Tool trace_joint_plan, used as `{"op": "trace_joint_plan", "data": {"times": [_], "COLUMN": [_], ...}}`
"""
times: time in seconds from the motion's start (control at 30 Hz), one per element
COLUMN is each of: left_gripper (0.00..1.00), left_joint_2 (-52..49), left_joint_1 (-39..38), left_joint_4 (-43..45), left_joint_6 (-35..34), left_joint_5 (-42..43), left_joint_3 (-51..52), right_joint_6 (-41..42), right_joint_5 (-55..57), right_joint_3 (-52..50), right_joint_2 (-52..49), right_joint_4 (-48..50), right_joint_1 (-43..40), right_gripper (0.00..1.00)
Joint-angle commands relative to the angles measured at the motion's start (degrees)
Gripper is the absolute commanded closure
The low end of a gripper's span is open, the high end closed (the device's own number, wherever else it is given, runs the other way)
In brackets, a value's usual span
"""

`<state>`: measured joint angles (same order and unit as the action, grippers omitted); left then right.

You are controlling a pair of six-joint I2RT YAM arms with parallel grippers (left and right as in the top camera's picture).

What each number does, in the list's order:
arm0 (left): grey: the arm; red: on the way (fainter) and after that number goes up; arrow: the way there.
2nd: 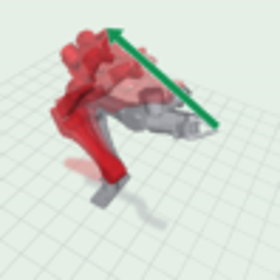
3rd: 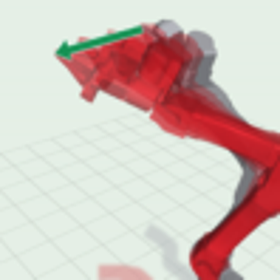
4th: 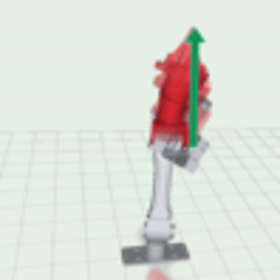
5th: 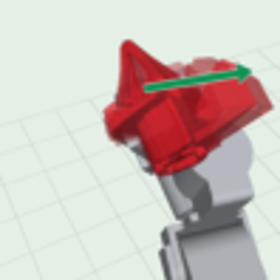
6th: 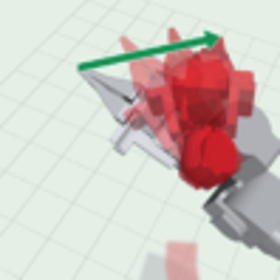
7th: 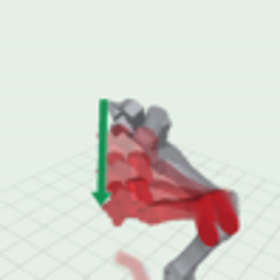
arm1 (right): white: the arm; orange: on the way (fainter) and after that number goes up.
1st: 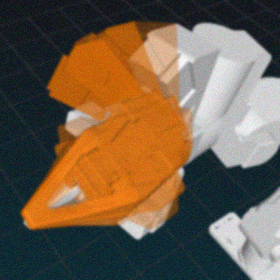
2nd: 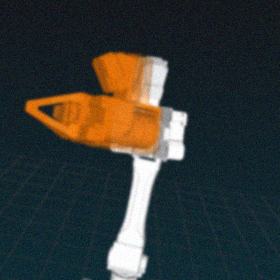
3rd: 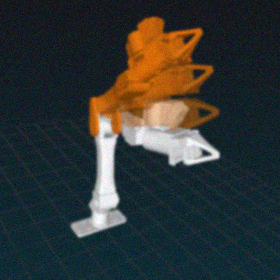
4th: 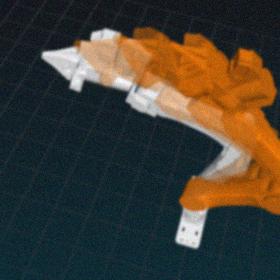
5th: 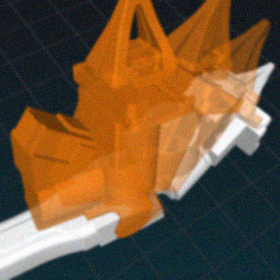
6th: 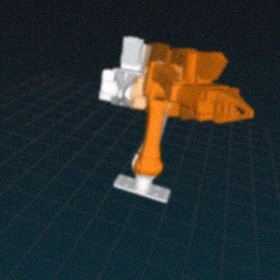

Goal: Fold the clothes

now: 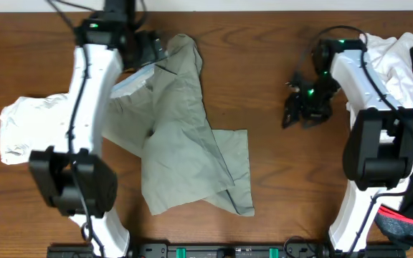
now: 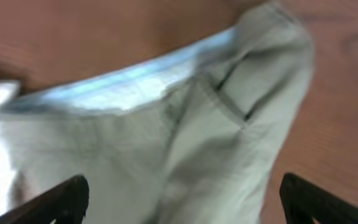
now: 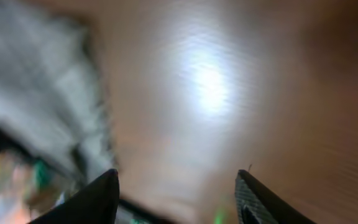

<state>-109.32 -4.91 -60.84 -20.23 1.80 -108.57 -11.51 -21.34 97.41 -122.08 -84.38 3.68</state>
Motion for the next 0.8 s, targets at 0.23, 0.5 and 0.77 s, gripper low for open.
{"op": "trace_joint_plan", "data": {"times": [0.23,0.5,0.77], "left_gripper": [0.02,0.02,0.02], "left_joint_2": [0.98,0.98,0.98], "left_joint_1": [8.22,14.95,15.98], "left_joint_4": [-15.37,-18.60,-18.71], "left_joint_6": [2.21,2.23,2.23], "left_joint_5": [-3.41,-3.89,-2.40], "left_joint_3": [-0.02,-0.02,-0.02], "right_joint_6": [-16.87,-16.20,-9.22], "right_joint_5": [-18.45,-18.14,-16.63], "right_joint_3": [0.28,-0.72,-8.79], "right_joint_2": [1.97,1.97,1.97], "right_joint_4": [-3.89,-3.26,7.19], "right_joint_1": [12.66,22.62,27.26], "right_gripper": [0.39,0.39,0.37]}}
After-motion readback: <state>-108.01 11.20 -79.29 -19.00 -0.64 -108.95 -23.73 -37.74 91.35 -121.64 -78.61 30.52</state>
